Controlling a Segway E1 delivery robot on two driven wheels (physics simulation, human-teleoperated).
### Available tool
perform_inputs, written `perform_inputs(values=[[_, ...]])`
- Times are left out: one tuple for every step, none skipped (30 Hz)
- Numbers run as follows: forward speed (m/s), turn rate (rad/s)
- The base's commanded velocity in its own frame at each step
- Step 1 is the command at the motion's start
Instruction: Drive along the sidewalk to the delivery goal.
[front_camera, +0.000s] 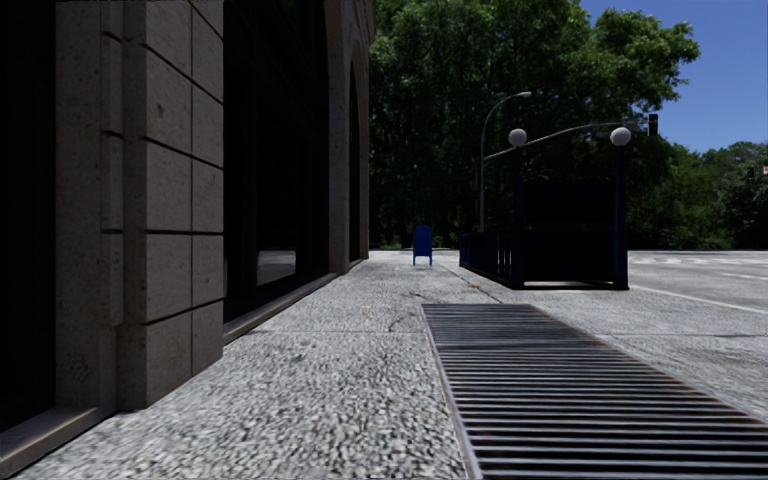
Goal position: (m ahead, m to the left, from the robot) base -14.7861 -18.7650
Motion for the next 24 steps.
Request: perform_inputs(values=[[2.00, 0.00], [2.00, 0.00], [2.00, 0.00], [2.00, 0.00], [2.00, 0.00], [2.00, 0.00], [2.00, 0.00], [2.00, 0.00], [2.00, 0.00], [2.00, 0.00], [2.00, 0.00], [2.00, 0.00], [2.00, 0.00], [2.00, 0.00], [2.00, 0.00], [2.00, 0.00], [2.00, 0.00], [2.00, 0.00], [2.00, 0.00], [2.00, 0.00], [2.00, 0.00], [2.00, 0.00], [2.00, 0.00], [2.00, 0.00]])
